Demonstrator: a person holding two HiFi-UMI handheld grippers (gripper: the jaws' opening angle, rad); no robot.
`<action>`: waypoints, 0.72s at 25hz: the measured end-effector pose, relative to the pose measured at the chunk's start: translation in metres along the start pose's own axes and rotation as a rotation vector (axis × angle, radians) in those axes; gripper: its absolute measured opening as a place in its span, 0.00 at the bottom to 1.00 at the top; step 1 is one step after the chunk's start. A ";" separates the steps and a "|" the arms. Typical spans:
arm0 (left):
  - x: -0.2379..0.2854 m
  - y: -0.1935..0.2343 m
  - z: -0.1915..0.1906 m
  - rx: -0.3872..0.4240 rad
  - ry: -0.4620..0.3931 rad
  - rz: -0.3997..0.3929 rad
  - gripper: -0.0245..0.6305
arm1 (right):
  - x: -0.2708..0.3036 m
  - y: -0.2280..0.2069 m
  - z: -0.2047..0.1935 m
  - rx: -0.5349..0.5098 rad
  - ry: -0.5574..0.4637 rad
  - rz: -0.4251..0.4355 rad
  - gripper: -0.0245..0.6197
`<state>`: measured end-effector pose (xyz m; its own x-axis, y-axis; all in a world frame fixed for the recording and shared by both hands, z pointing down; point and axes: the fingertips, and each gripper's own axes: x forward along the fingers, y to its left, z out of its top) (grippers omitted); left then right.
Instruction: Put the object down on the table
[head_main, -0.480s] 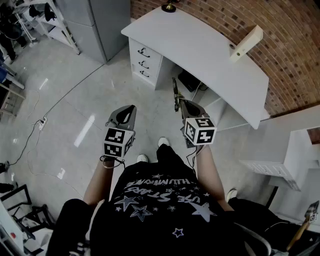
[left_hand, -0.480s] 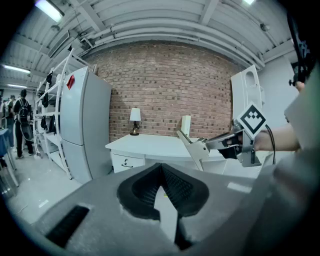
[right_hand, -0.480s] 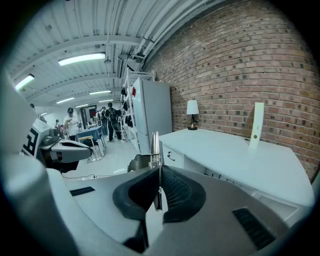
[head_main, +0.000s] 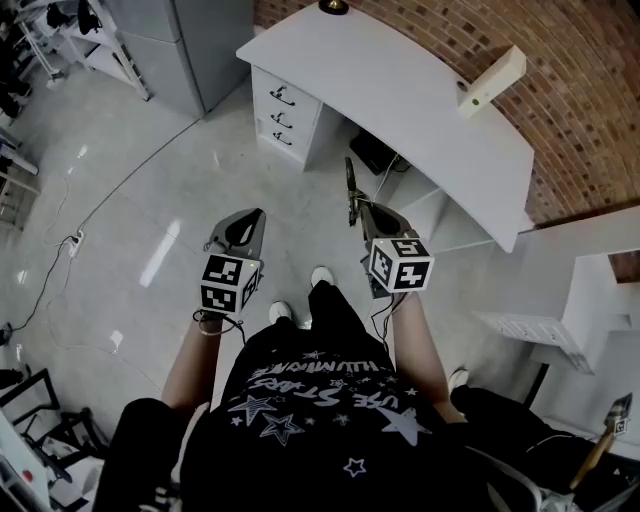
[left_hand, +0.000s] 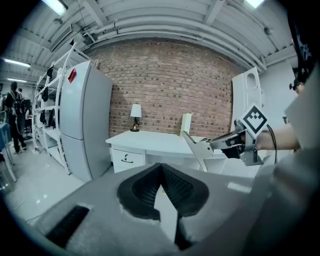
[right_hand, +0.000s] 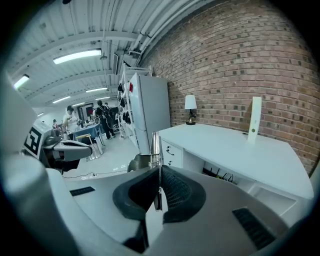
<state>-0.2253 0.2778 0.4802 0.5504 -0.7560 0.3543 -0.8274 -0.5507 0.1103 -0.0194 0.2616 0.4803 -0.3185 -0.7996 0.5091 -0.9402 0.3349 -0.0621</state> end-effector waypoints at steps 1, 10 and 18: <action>-0.002 0.002 -0.001 -0.001 0.002 0.001 0.07 | 0.002 0.002 0.000 0.003 0.002 0.005 0.05; -0.014 0.028 0.007 0.000 -0.018 0.038 0.07 | 0.017 0.016 0.034 -0.034 -0.040 0.056 0.05; 0.013 0.048 0.027 -0.002 -0.023 0.078 0.07 | 0.052 -0.016 0.058 -0.004 -0.067 0.049 0.05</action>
<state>-0.2547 0.2326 0.4652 0.4864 -0.8044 0.3410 -0.8682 -0.4889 0.0852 -0.0281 0.1863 0.4580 -0.3713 -0.8139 0.4469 -0.9230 0.3758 -0.0824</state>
